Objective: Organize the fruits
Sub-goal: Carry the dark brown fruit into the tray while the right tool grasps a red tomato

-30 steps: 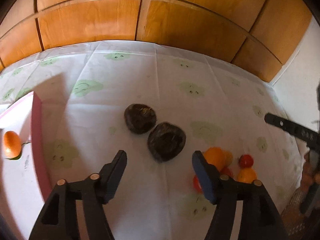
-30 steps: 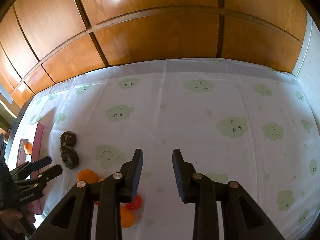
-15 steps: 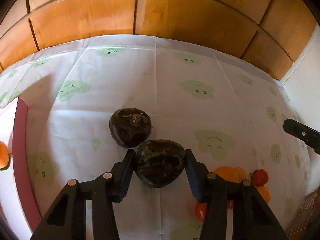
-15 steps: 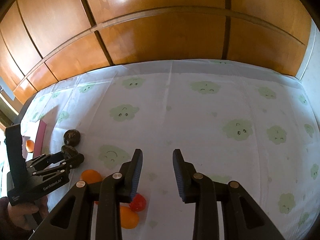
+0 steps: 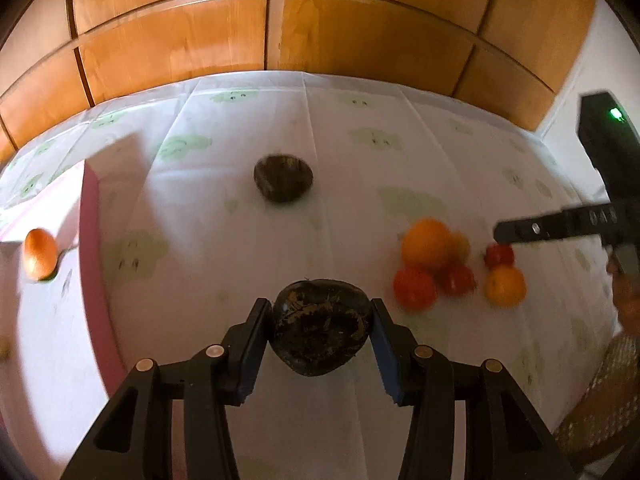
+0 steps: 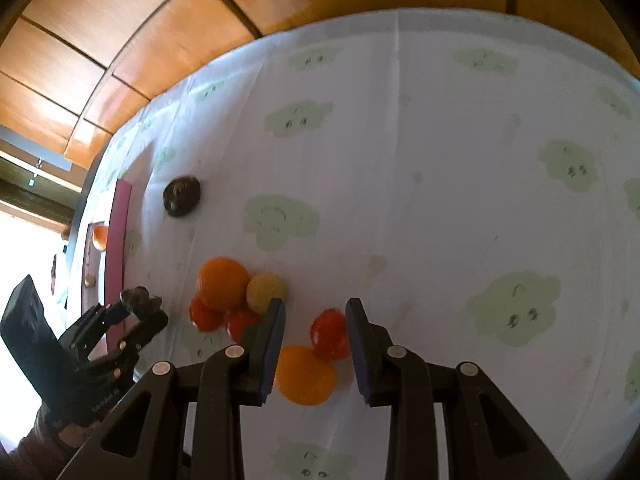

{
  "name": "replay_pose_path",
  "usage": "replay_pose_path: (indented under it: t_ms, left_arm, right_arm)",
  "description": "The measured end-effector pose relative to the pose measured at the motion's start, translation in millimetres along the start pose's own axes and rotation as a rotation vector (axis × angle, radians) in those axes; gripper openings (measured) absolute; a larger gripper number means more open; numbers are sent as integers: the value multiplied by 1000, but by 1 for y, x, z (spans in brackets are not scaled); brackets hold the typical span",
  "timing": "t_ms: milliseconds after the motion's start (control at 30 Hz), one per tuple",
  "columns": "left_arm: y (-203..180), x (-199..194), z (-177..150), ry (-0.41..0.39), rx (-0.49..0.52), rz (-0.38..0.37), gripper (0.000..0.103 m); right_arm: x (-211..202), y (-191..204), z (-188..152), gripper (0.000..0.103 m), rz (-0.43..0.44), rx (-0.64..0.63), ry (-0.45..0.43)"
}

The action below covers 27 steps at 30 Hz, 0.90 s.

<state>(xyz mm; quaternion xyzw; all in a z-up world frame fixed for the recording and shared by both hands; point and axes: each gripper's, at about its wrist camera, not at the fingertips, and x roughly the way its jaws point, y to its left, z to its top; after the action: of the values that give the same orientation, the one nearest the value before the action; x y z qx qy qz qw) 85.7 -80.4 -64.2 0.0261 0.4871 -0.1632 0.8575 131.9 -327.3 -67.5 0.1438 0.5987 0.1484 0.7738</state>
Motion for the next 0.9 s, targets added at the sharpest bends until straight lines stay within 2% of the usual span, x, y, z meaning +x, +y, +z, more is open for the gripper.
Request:
replay_pose_path:
  t_ms: [133,433,633,767,900]
  left_arm:
    - [-4,-5,-16,4,16,-7,50]
    - [-11,1,-23,2,21,-6,50]
    - [-12,3,-24,-7,32,6,50]
    - [-15,5,-24,-13,44,21,50]
    - [-13,2,-25,-27,37,8,49]
  right_arm:
    - [8,5,-3,31,-20,-11,26]
    - [16,3,-4,31,-58,-18,59]
    - [18,6,-3,30,-80,-46,51]
    - [22,14,-4,28,-124,-97,42]
    - [25,16,-3,28,-142,-106,38]
